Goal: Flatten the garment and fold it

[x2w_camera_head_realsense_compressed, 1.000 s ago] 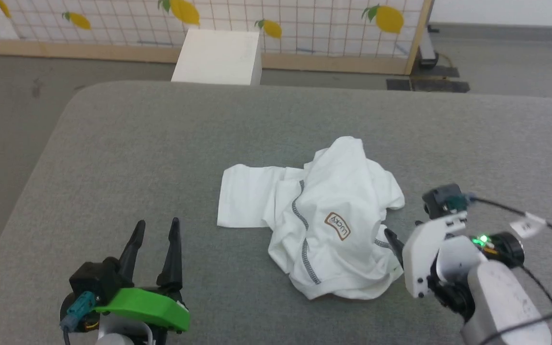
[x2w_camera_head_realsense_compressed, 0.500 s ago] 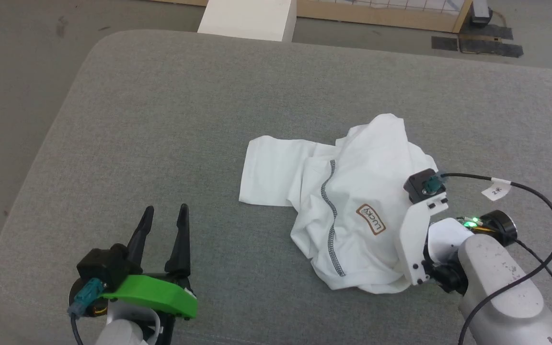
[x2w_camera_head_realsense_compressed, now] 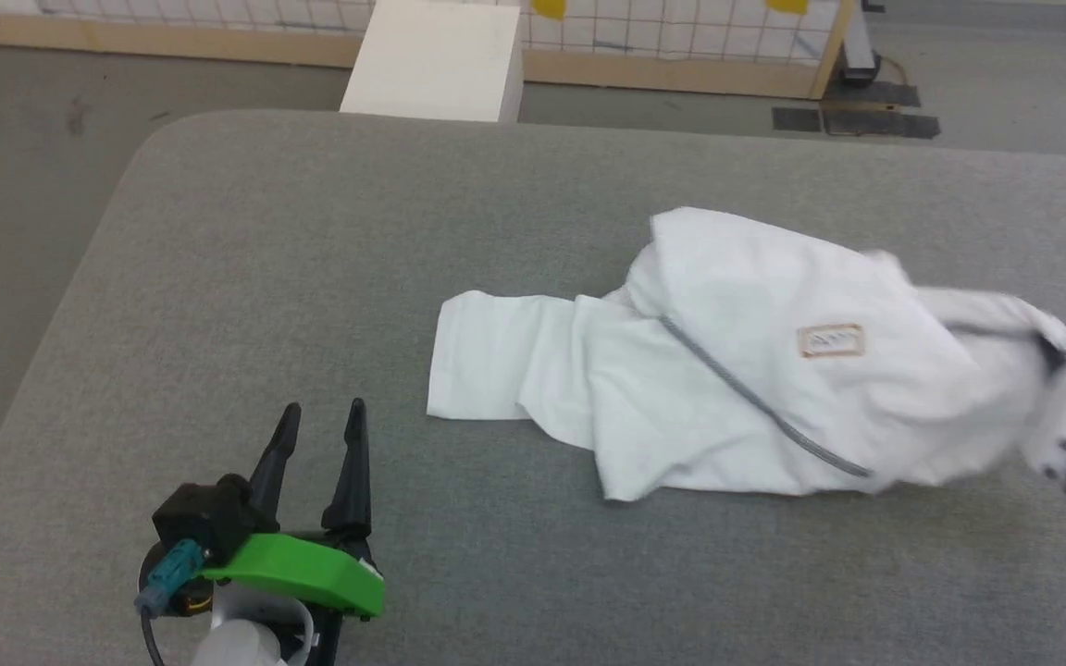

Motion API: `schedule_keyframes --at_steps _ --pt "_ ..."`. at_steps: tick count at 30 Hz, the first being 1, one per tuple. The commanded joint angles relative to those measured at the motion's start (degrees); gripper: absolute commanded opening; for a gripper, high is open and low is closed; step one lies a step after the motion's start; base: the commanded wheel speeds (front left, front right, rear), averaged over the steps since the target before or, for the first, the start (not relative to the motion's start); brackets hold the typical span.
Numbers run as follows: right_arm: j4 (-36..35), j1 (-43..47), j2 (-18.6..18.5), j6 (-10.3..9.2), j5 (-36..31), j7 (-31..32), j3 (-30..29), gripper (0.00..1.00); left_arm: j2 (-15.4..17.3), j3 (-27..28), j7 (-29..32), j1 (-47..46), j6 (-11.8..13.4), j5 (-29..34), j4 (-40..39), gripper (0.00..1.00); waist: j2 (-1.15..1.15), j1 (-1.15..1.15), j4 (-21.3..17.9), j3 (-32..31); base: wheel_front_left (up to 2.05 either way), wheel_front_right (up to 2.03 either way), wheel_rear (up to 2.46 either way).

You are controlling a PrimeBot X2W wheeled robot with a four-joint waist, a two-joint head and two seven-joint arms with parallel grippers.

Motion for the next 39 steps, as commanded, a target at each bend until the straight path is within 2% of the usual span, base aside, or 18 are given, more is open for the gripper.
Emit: schedule_keyframes --at_steps 1,5,8,9,10,11,18,22,26,33,36,39 --pt "-0.65 2.46 1.18 -0.08 -1.10 0.48 -3.07 0.00 -0.27 -0.11 -0.21 -0.06 -0.26 0.50 0.16 1.00 0.00 0.00 -0.58 -0.51 0.00 0.00 0.00" --pt "-1.27 8.14 5.01 -0.08 -5.07 2.58 -14.58 0.00 -0.33 -0.27 -0.22 -0.10 -0.34 0.35 0.62 1.00 0.00 0.00 -0.61 -0.47 0.00 0.00 0.00" --pt "-1.00 10.35 6.76 -0.08 -7.66 2.69 -18.57 0.00 -0.35 -0.29 -0.22 -0.10 -0.37 0.04 1.01 1.00 0.00 0.00 -0.53 -0.44 0.00 0.00 0.00" --pt "-0.91 10.60 7.15 -0.08 -8.04 2.09 -18.89 0.30 -0.29 -0.29 -0.22 -0.08 -0.38 -0.06 1.19 1.00 0.00 0.00 -0.57 -0.44 0.00 0.00 0.00" --pt "-0.92 10.72 7.34 -0.08 -8.24 1.38 -18.54 0.90 -0.25 -0.29 -0.22 -0.08 -0.39 -0.13 1.32 1.00 0.00 0.00 -0.58 -0.46 0.00 0.00 0.00" --pt "-1.35 10.58 7.53 -0.08 -7.99 -0.19 -17.96 1.00 -0.23 -0.30 -0.22 -0.08 -0.40 -0.29 1.54 1.00 0.00 0.00 -0.63 -0.51 0.00 0.00 0.00" --pt "-8.44 9.89 7.82 -0.08 -5.11 -13.62 -11.23 1.00 -0.69 -0.42 0.34 -2.09 -0.13 -3.42 3.48 1.00 0.00 0.00 -1.18 -1.69 0.00 0.00 0.00" --pt "-12.56 11.70 7.86 -0.08 -4.95 -17.69 -7.93 1.00 -1.27 -2.33 4.70 -6.12 0.85 -6.17 4.42 1.00 0.00 0.00 -2.05 -2.18 0.00 0.00 0.00" --pt "-15.03 13.85 7.92 -0.08 -4.47 -18.46 -5.94 1.00 -1.58 -6.92 15.36 -11.60 4.10 -8.50 7.13 1.00 0.00 0.00 -3.60 -1.96 0.00 0.00 0.00" --pt "-13.99 15.16 7.94 -0.08 -3.20 -18.52 -5.17 1.00 -1.67 -21.08 37.41 -21.53 8.18 -11.07 12.43 1.00 0.00 0.00 -7.16 -0.08 0.00 0.00 0.00" --pt "-13.49 14.98 7.94 -0.08 -2.78 -18.76 -5.06 1.00 -1.67 -25.27 42.22 -24.32 9.52 -10.39 14.51 1.00 0.00 0.00 -8.72 1.06 0.00 0.00 0.00" --pt "-13.12 14.60 7.94 -0.08 -2.31 -19.19 -4.69 1.00 -1.42 -28.31 45.19 -26.80 11.91 -6.91 18.57 1.00 0.00 0.00 -10.31 2.27 0.00 0.00 0.00"
